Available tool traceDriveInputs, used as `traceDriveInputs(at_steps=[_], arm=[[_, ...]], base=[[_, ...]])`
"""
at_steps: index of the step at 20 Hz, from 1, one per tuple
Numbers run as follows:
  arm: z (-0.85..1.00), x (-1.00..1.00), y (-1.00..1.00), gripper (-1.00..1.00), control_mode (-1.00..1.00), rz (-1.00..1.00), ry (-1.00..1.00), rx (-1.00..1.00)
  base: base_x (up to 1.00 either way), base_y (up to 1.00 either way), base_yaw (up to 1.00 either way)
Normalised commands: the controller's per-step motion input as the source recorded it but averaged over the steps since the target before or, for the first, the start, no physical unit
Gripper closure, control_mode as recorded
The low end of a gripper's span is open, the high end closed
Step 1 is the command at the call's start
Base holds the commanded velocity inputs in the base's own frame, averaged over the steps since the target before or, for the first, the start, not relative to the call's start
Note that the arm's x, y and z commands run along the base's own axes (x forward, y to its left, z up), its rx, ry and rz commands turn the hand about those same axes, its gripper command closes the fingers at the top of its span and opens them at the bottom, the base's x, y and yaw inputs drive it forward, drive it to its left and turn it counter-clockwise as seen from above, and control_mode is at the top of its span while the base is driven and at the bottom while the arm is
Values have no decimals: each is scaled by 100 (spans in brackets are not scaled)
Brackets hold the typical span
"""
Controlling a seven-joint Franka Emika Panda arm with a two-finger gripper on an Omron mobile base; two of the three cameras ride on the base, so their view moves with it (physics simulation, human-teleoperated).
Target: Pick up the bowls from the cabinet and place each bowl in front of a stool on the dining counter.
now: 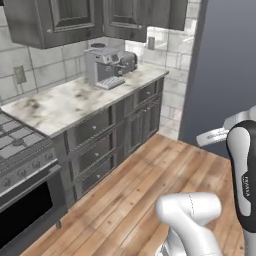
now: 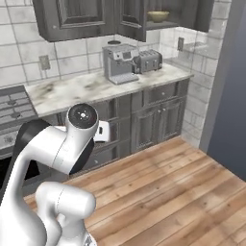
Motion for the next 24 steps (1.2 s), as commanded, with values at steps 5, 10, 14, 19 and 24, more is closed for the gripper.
traceDriveInputs(at_steps=[5,10,14,19,24], arm=[[0,0,0,-100,100,0,0,0],[0,0,0,-100,100,0,0,0],[0,0,0,-100,100,0,0,0],[0,0,0,-100,100,0,0,0],[0,0,0,-100,100,0,0,0]], base=[[56,-85,19],[53,-83,19],[49,-80,20],[58,-66,22],[69,-49,22]])
